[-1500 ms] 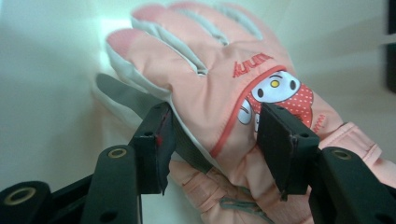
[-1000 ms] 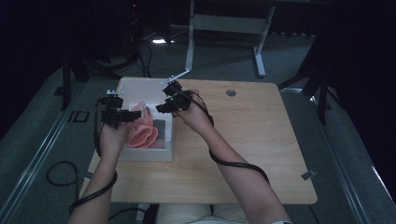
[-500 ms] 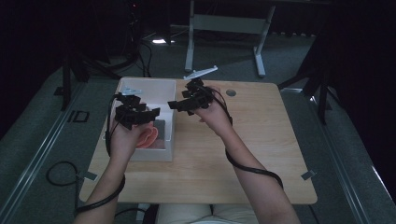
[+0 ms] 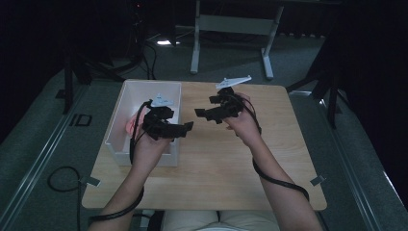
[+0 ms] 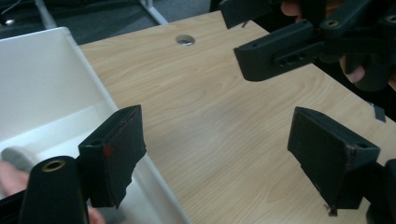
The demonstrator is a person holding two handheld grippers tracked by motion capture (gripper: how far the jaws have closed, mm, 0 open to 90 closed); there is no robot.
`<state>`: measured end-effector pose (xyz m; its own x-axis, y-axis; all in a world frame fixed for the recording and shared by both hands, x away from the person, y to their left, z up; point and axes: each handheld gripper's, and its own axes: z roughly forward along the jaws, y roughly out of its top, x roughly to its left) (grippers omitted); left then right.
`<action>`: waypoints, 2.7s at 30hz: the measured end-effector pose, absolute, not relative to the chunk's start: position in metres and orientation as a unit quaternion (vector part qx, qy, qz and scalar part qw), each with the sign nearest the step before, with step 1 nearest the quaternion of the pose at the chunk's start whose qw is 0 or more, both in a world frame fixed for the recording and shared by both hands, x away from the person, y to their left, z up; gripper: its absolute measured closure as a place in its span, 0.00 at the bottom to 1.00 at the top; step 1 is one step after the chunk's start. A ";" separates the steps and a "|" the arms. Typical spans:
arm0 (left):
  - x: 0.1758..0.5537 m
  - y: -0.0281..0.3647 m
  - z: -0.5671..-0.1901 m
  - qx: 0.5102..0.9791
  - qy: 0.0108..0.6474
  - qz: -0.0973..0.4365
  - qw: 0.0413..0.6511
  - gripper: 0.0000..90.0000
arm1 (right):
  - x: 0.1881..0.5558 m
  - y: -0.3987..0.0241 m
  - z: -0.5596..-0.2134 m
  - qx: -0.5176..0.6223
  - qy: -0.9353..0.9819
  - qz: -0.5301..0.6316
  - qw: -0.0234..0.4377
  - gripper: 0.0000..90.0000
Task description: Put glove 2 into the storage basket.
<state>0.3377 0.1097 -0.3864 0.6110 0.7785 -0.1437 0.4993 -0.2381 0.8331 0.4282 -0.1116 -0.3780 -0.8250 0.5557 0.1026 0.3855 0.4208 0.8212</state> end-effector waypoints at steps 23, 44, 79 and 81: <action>0.320 0.050 -0.421 0.813 0.327 0.116 0.467 0.01 | 0.403 -0.160 -0.430 0.262 0.852 0.441 0.101 0.16; 0.300 0.022 -0.471 0.857 0.250 0.082 0.443 0.01 | 0.380 -0.185 -0.496 0.258 0.872 0.408 0.079 0.16; 0.288 0.022 -0.551 0.872 0.222 0.075 0.429 0.01 | 0.353 -0.254 -0.558 0.302 0.852 0.412 0.117 0.16; 0.289 0.022 -0.552 0.871 0.224 0.076 0.431 0.01 | 0.353 -0.255 -0.559 0.306 0.850 0.411 0.121 0.16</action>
<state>0.2885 0.0220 -0.5522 0.8884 0.4552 -0.0601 0.3241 -0.5291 0.7842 0.3528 -0.2552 -0.5591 -0.7834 0.6199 0.0451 0.4208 0.4756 0.7724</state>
